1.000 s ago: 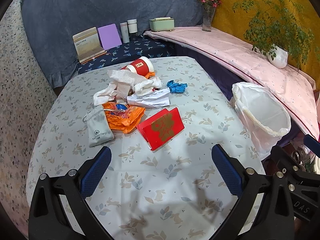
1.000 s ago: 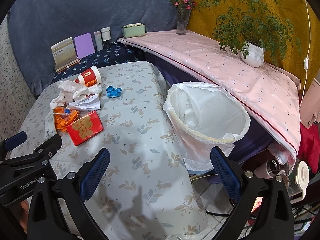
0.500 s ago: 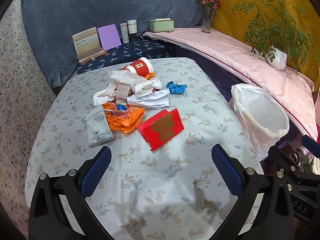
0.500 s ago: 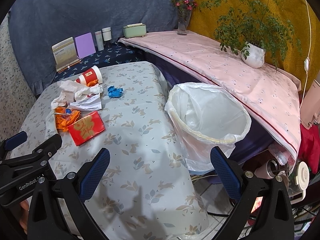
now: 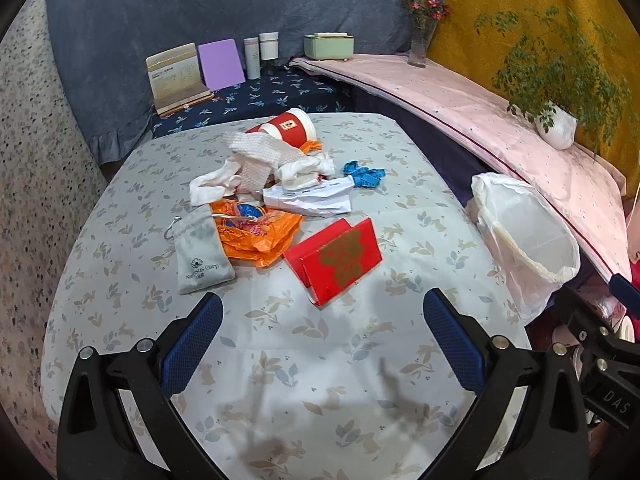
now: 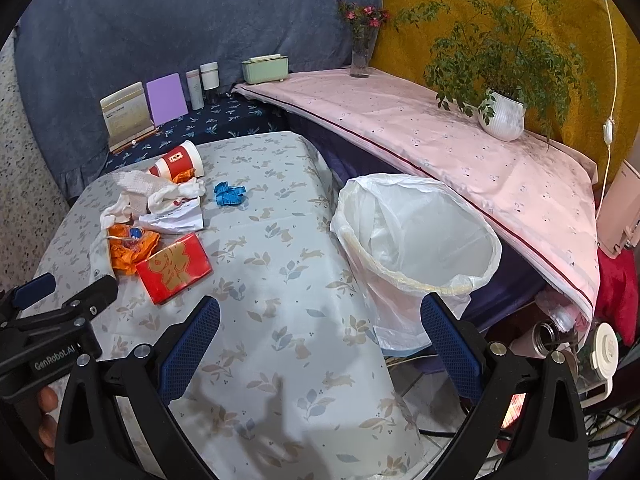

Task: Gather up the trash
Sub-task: 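Reach the right gripper to the red box and close on it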

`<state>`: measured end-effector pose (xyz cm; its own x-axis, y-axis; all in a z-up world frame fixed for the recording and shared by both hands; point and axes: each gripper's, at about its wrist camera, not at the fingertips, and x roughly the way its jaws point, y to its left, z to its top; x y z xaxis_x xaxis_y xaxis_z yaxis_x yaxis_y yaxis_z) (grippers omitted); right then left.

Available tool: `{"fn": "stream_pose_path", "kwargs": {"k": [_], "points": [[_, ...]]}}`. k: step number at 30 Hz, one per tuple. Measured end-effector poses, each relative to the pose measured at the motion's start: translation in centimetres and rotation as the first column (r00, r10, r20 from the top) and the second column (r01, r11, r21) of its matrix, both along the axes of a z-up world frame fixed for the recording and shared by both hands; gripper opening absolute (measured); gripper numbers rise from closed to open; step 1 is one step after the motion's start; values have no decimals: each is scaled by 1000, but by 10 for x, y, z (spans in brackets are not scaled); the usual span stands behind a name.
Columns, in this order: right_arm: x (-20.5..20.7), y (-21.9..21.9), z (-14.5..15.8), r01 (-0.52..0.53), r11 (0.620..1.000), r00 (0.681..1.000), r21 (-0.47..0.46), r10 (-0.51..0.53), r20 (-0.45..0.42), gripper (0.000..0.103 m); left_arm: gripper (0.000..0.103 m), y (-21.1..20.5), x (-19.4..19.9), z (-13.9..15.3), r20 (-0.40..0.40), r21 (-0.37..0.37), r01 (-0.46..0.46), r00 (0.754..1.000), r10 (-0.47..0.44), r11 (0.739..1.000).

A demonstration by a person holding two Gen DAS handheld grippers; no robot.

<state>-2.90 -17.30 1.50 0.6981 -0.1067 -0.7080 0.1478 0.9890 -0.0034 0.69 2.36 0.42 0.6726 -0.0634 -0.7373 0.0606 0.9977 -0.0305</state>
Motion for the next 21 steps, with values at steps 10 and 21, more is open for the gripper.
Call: {"fn": "stream_pose_path", "kwargs": {"k": [10, 21], "points": [[23, 25, -17, -34, 999, 999, 6, 34, -30, 96, 96, 65, 31, -19, -41, -33, -104, 994, 102, 994], [66, 77, -37, -101, 993, 992, 56, 104, -64, 96, 96, 120, 77, -52, -107, 1, -168, 980, 167, 986]]}}
